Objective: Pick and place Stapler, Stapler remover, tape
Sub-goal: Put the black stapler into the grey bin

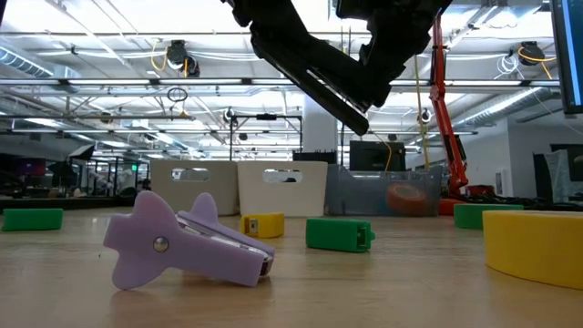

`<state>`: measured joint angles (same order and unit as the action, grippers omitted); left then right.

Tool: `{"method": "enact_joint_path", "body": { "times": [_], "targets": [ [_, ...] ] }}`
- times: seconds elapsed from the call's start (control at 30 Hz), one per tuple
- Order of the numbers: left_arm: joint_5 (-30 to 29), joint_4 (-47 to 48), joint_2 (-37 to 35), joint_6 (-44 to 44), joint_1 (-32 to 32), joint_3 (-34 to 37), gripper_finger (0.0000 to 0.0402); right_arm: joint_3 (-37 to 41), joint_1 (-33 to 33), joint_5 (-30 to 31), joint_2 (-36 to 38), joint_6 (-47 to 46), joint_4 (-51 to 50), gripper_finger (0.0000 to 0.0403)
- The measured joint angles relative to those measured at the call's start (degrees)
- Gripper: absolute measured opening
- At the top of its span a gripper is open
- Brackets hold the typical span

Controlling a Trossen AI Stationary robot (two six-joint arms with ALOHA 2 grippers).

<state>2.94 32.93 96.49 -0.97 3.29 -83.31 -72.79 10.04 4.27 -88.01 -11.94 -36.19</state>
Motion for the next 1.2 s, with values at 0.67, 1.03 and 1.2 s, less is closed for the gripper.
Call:
{"method": "enact_joint_path", "body": {
  "times": [0.67, 1.03, 1.2],
  "targets": [
    [-9.0, 19.1, 0.1, -6.4, -0.2, 0.2, 0.014, -0.1, 0.1, 0.0, 0.0, -0.8, -0.5, 0.0192],
    [-12.6, 28.9, -2.6, -20.1, 0.1, 0.1, 0.014, -0.1, 0.1, 0.1, 0.0, -1.0, -3.1, 0.0185],
    [-14.7, 32.1, -6.6, -25.7, 1.2, 0.1, 0.014, -0.1, 0.1, 0.2, 0.4, -1.1, -5.2, 0.018]
  ]
}}
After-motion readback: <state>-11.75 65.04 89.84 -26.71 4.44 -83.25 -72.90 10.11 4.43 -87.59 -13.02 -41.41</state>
